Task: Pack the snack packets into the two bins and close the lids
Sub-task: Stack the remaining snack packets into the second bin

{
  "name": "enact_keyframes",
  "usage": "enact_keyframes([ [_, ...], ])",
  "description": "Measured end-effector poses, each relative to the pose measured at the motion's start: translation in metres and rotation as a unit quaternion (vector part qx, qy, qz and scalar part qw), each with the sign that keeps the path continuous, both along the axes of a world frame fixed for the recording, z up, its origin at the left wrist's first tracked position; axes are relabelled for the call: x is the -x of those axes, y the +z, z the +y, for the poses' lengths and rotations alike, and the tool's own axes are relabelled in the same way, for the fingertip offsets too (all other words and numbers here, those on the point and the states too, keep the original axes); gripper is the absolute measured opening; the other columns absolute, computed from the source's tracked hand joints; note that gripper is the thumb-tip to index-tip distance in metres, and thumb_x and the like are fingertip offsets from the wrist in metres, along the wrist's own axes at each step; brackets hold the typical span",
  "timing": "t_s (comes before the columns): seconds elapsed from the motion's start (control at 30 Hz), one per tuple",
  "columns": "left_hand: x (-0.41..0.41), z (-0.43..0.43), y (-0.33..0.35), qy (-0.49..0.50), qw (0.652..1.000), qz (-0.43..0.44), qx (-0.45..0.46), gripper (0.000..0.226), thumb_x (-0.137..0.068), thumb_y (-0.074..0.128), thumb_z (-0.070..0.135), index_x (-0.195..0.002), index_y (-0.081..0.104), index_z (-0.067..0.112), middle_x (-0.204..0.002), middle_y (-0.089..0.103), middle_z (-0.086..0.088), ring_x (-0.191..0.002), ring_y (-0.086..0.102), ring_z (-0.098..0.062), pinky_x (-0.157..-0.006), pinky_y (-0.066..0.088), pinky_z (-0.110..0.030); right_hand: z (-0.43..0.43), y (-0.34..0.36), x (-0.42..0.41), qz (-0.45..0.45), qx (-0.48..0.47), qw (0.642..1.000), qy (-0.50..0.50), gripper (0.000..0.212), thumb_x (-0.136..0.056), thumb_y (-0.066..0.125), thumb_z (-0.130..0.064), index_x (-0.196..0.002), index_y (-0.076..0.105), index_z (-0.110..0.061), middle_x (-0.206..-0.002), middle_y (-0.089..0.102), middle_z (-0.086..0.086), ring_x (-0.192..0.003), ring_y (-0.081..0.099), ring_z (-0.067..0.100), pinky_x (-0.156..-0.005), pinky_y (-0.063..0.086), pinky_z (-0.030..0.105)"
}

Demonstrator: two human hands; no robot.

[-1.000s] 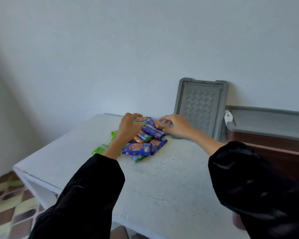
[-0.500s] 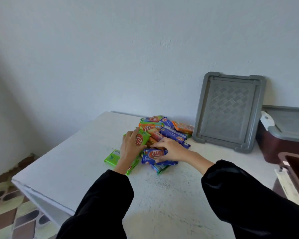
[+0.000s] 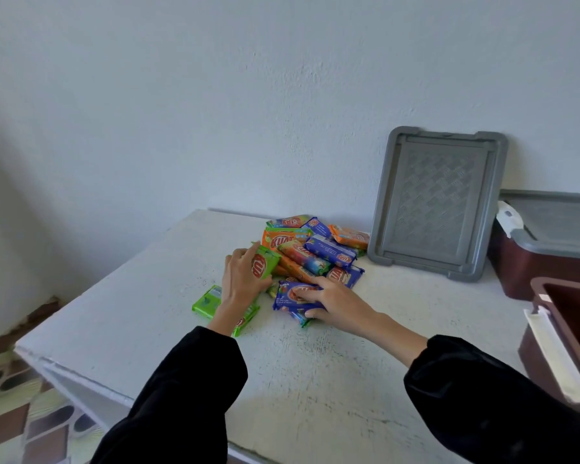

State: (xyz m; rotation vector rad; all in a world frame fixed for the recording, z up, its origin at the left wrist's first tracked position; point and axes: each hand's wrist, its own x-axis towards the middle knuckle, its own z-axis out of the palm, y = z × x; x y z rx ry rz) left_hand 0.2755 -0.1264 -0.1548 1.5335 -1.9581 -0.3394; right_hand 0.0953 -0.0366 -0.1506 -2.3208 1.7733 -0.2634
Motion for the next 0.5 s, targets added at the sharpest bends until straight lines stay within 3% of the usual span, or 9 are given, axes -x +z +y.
enact_keyframes([
  [0.13,-0.005,0.005,-0.001,0.004,1.0,-0.016,-0.006,0.075,-0.074,0.074,0.025,-0.14,0.038,0.021,-0.129,0.05,-0.012,-0.116,0.043,-0.027,-0.088,0.044,-0.034,0.003,0.011,0.004,-0.009,-0.013,0.999,-0.031,0.057,-0.082,0.065,-0.042,-0.134,0.045,-0.032,-0.125,0.051,0.008,-0.114,0.049,0.024,-0.092,0.043,0.035],
  [0.3,-0.002,0.011,-0.001,0.014,0.994,-0.106,-0.025,0.08,-0.077,0.069,0.044,-0.144,0.029,0.029,-0.139,0.037,-0.007,-0.122,0.039,-0.026,-0.083,0.048,-0.038,-0.005,0.017,-0.006,0.006,-0.047,0.998,-0.032,0.068,-0.082,0.064,-0.044,-0.141,0.036,-0.028,-0.131,0.047,0.012,-0.12,0.046,0.028,-0.092,0.041,0.034],
  [0.5,-0.001,0.015,0.007,-0.001,0.998,-0.06,-0.02,0.081,-0.07,0.077,0.034,-0.14,0.038,0.024,-0.13,0.046,-0.011,-0.113,0.047,-0.027,-0.086,0.05,-0.039,-0.005,0.031,-0.002,-0.034,-0.058,0.997,-0.044,0.072,-0.075,0.074,-0.031,-0.139,0.042,-0.027,-0.138,0.049,0.008,-0.124,0.046,0.026,-0.096,0.041,0.035],
])
